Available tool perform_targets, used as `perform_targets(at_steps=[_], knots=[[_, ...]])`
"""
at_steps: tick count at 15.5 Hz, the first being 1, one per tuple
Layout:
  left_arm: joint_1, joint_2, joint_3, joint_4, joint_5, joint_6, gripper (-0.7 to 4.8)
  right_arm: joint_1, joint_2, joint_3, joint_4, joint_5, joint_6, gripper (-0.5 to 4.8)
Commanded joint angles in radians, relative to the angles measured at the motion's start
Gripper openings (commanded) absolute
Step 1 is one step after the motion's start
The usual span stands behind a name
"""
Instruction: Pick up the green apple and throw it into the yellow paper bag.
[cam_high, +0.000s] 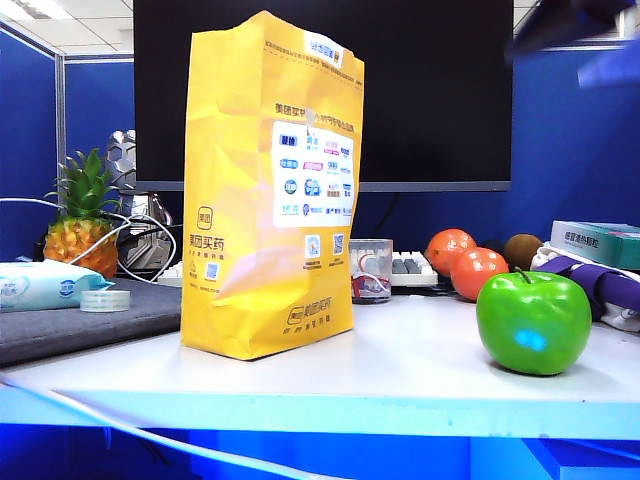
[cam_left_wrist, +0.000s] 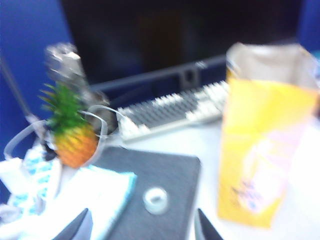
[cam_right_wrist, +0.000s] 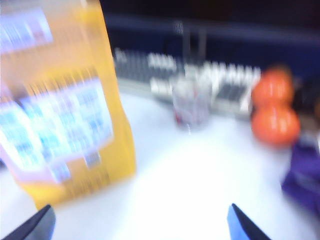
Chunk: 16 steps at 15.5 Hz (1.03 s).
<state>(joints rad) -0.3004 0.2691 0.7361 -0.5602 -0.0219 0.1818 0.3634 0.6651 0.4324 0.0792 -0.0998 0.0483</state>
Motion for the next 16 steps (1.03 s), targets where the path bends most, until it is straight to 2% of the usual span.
perform_targets(at_steps=[1,7,10,11,16], knots=[[0.001,0.000,0.004,-0.008,-0.019,-0.066,2.74,0.000,-0.003,0.003,-0.098,0.033,0.004,4.79],[0.001,0.000,0.004,-0.008,-0.019,-0.066,2.74,0.000,-0.004,0.003,-0.142,0.037,0.004,4.79],[0.001,-0.028,-0.042,0.017,-0.034,-0.066,2.74,0.002,-0.109,-0.102,-0.129,0.045,0.004,4.79],[0.001,-0.054,-0.083,0.080,-0.060,-0.066,2.74,0.002,-0.155,-0.139,-0.130,0.045,0.004,4.79],[0.001,-0.175,-0.370,0.547,-0.063,-0.066,2.73,-0.035,-0.442,-0.293,-0.158,0.045,0.004,4.79]])
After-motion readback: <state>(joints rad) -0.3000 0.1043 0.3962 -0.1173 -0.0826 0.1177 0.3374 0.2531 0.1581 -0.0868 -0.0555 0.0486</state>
